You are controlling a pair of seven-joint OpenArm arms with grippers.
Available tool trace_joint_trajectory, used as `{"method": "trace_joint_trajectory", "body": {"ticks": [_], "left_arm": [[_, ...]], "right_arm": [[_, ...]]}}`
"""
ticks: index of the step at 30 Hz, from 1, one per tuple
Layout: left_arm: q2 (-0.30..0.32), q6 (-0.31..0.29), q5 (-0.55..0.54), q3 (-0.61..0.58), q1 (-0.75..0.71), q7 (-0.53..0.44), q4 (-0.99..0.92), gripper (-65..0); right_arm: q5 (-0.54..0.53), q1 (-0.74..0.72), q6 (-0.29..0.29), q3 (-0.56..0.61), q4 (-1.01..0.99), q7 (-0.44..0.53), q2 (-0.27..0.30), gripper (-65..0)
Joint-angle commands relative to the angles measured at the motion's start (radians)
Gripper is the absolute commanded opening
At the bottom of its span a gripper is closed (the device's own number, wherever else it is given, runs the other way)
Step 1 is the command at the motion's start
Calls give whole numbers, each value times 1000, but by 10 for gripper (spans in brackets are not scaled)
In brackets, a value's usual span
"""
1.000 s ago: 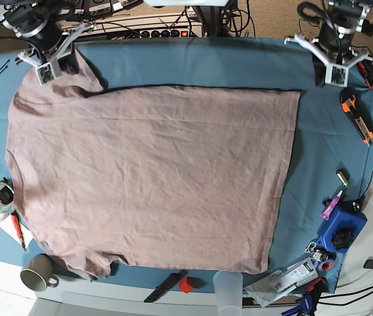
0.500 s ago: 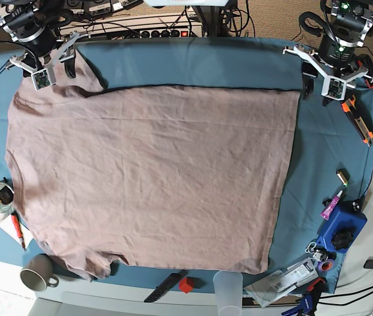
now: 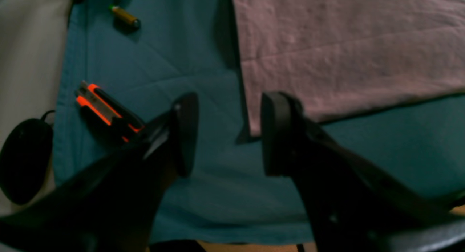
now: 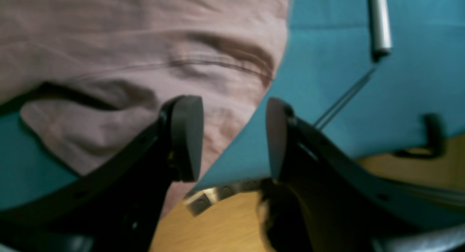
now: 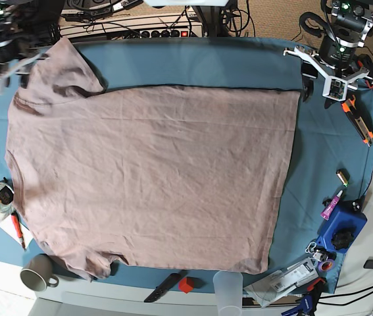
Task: Fold the T-shirt properly
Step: 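Lower both grippers to the shirt's shoulder corners and pinch the fabric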
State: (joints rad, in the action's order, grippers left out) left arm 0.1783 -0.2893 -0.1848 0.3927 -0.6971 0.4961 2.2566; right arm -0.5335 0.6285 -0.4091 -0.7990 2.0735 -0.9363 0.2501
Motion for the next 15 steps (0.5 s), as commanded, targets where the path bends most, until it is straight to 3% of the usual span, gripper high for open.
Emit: {"method": "trace_joint_trajectory", "body": {"ticks": [1, 5, 7, 15], "left_arm": [[8, 0, -19, 3, -3, -25, 14, -366], [8, 0, -56, 3, -3, -24, 14, -366], [7, 0, -55, 3, -3, -22, 14, -366], [7, 0, -56, 3, -3, -22, 14, -366]], "right_arm": [[-41, -11, -31, -35, -27, -4, 16, -370], [-233, -63, -167, -104, -183, -121, 18, -370], [-303, -64, -198, -105, -247, -138, 19, -370], [-416, -66, -277, -104, -444, -194, 19, -370]]}}
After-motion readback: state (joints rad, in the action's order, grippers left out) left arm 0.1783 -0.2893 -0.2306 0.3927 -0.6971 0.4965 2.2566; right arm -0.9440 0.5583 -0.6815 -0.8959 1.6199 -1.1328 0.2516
